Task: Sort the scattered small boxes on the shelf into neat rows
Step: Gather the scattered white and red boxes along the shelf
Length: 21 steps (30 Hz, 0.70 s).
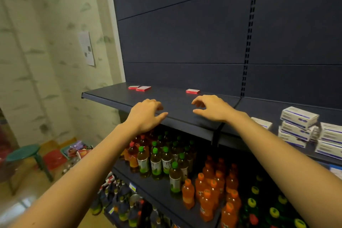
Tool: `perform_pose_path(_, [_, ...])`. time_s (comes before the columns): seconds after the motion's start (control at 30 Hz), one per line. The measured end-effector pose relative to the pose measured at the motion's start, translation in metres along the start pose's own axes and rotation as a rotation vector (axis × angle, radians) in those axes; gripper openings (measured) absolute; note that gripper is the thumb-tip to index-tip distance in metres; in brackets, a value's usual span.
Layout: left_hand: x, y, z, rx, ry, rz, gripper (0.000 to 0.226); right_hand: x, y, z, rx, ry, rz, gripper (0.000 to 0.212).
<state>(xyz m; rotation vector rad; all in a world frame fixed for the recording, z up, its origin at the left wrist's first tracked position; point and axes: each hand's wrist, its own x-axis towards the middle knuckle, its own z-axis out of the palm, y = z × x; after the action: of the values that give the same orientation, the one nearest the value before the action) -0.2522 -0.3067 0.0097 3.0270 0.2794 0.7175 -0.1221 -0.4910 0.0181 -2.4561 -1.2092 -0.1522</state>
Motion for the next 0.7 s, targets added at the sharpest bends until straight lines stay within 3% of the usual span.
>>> perform_pose_path(0.7, [0.209,-0.165,0.114,-0.079,-0.039,0.074,0.038,0.237,0.084,0.066,-0.172,0.002,0.397,0.046])
